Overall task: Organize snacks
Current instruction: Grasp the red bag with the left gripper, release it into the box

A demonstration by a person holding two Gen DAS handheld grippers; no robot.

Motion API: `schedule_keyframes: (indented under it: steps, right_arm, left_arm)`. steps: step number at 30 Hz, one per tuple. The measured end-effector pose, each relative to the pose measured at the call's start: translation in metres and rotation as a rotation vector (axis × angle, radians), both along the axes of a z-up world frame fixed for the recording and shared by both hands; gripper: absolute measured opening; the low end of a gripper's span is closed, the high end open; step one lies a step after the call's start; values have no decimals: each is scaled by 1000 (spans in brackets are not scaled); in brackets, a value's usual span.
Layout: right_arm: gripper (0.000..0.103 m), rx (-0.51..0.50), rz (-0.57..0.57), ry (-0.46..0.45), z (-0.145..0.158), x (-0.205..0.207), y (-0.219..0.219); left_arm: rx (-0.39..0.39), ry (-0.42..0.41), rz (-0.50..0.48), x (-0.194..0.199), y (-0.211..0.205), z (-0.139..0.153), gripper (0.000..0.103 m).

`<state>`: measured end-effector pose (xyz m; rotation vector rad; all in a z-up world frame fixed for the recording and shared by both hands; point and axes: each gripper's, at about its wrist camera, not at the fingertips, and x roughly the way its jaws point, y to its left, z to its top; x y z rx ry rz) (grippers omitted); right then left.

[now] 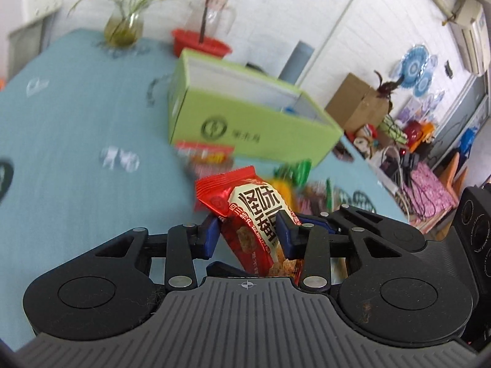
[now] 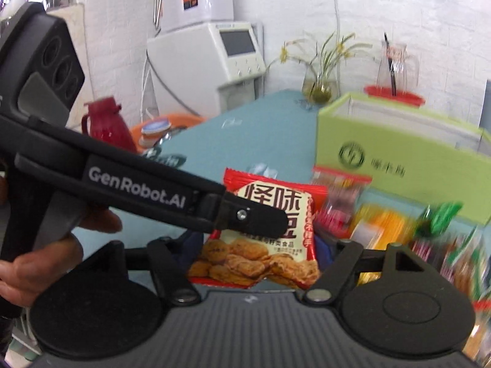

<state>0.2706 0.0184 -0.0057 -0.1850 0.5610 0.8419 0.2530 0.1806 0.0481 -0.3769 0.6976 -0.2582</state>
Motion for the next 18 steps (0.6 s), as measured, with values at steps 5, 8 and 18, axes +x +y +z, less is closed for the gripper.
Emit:
schedule_keyframes:
  steps: [5,8,18]
  right_arm:
    - [78,-19,-50,-126,35,70,3]
    - [78,-17,-88,-124,45,126,6]
    - [84,-7,-102,16,18,229,33]
  left_arm:
    - [52,-99,-48,80,-9,45,19]
    - [63,-119,-61,136,-10,57,19]
    - [233,-96,29,231,12,27,56]
